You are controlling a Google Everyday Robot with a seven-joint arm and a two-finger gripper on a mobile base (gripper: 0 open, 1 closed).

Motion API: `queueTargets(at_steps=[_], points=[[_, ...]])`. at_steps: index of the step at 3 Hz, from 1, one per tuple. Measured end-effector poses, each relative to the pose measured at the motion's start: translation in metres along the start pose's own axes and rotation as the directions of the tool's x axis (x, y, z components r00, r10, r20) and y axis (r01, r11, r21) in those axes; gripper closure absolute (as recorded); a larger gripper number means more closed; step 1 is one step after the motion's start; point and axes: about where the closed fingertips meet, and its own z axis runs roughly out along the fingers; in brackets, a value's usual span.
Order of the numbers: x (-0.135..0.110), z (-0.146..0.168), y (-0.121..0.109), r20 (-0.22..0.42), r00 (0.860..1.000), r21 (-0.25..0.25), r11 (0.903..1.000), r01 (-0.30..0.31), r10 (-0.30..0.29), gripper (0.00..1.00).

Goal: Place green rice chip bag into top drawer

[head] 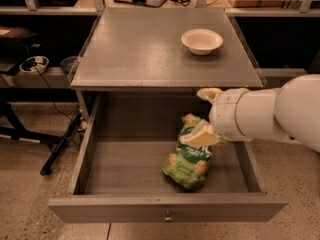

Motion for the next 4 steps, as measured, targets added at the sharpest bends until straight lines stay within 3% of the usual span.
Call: queueTargets(at_steps=[1, 2, 4], points=[[-0.0026, -0.0030, 0.0003, 0.007, 1.000, 0.003, 1.0000, 0.006, -0.006, 1.00], [-0.0026, -0.0030, 0.0003, 0.007, 1.000, 0.003, 1.0000, 0.007, -0.007, 0.98], [-0.0026, -0.0030, 0.0003, 0.007, 1.000, 0.003, 1.0000, 0.007, -0.007, 0.52]])
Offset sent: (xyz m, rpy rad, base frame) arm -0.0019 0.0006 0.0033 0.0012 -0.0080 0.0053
